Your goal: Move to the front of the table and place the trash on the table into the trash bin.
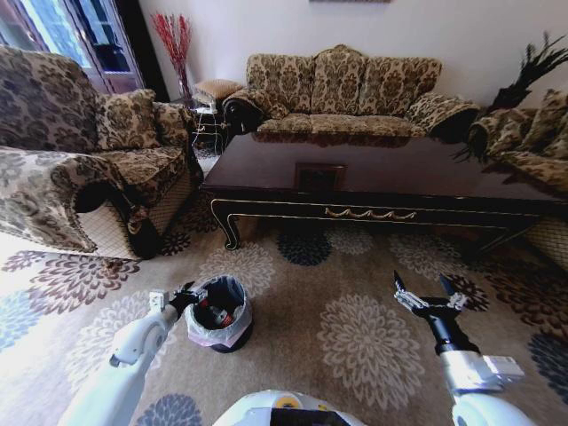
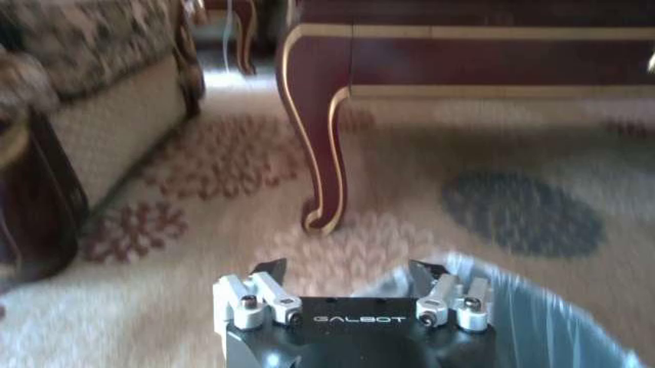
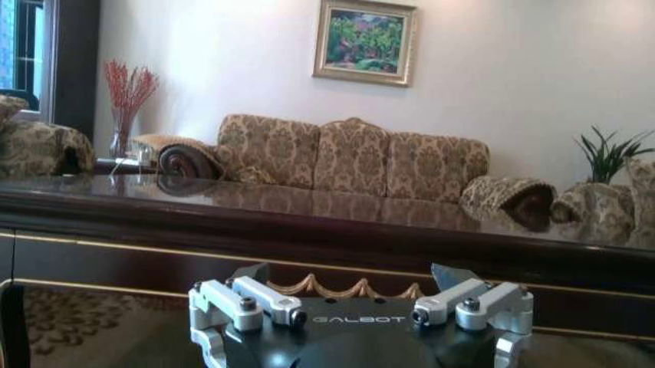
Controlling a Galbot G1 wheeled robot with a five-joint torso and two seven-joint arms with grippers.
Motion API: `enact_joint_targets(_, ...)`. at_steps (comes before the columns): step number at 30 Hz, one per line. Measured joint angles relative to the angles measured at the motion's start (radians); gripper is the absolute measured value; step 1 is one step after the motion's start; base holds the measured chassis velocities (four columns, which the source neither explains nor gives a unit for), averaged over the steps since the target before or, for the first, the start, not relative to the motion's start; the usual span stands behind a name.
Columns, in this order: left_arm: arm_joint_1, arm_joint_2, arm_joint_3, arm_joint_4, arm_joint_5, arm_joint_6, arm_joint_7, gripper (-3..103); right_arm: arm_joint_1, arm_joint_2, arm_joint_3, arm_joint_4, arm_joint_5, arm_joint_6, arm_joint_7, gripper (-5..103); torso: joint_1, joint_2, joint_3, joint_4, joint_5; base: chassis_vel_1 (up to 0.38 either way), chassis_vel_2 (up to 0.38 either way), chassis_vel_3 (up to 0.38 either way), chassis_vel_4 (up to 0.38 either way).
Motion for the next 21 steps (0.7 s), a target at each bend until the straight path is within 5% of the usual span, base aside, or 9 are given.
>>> enact_joint_targets(2, 0.040, -0.050, -0.020, -0.057, 0.030, -0.112, -0.056, 94, 0.000, 0.000, 0.000, 0.000, 0.000, 0.000, 0.000, 100, 0.000, 0.000, 0.000, -0.0001, -0.0002, 0.000, 0.000, 0.000, 0.000)
enact_joint_targets(10, 0.192, -0.203, -0.074, -0.304, 0.088, -0.262, -0.165, 100, 0.000, 0.000, 0.000, 0.000, 0.000, 0.000, 0.000, 100, 0.000, 0.001, 0.000, 0.0005, 0.0007, 0.000, 0.000, 0.000, 0.000)
enact_joint_targets(13, 0.252, -0.287, -0.074, -0.338, 0.210, -0.423, -0.168, 100, 0.000, 0.000, 0.000, 0.000, 0.000, 0.000, 0.000, 100, 0.000, 0.001, 0.000, 0.0003, 0.0002, 0.000, 0.000, 0.000, 0.000)
enact_joint_targets(21, 0.302, -0.333, -0.067, -0.340, 0.218, -0.486, -0.164, 100, 0.000, 0.000, 0.000, 0.000, 0.000, 0.000, 0.000, 100, 0.000, 0.001, 0.000, 0.0002, 0.0002, 0.000, 0.000, 0.000, 0.000)
